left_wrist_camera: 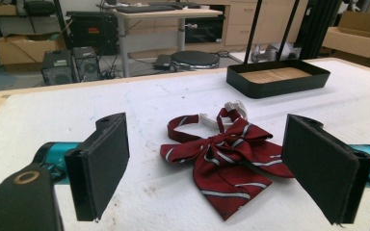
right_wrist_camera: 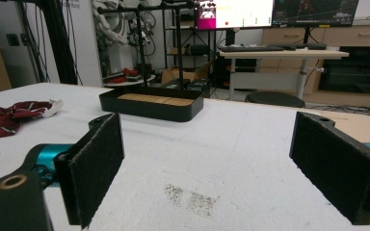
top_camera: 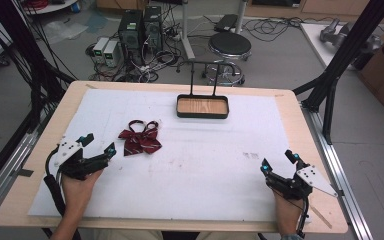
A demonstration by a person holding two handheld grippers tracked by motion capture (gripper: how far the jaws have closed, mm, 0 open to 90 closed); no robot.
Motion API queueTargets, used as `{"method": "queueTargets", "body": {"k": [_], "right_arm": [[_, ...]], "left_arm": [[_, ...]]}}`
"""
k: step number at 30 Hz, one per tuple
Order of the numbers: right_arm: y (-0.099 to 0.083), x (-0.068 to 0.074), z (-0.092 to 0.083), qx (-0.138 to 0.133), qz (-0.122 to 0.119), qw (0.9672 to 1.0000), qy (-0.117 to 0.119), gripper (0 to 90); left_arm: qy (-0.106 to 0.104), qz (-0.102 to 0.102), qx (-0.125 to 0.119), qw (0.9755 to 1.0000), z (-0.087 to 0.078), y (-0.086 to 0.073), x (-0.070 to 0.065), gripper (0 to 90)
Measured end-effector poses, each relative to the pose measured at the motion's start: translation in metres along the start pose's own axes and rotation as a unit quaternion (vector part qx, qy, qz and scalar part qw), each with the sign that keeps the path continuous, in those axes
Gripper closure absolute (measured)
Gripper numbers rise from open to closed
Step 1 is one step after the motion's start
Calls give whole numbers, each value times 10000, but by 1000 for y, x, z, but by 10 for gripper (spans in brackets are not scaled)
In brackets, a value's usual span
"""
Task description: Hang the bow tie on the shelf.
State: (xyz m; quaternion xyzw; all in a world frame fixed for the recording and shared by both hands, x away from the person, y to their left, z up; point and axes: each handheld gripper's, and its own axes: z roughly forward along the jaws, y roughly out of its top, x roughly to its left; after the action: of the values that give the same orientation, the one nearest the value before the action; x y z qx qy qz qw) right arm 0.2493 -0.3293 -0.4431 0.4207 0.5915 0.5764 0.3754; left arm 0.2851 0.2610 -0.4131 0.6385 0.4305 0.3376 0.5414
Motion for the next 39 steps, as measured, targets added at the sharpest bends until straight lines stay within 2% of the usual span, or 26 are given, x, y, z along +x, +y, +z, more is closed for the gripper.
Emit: {"method": "queueTargets", "body": {"k": [7,25,32,39], "right_arm": [[0,1,0,7,-24,10000,17,110],[-1,1,0,23,-42,10000,-1,110],[-1,1,0,34,-40,10000,-26,110],[-1,1,0,37,-50,10000,-38,110]], "left_arm": [[4,51,-8,10000,1,-1,-1,177],[-179,67,-6,9998,4,-1,-3,191],[-310,124,-19,9994,13,5,-5,194],[-404,58,93,9991,34,11,4,205]]}}
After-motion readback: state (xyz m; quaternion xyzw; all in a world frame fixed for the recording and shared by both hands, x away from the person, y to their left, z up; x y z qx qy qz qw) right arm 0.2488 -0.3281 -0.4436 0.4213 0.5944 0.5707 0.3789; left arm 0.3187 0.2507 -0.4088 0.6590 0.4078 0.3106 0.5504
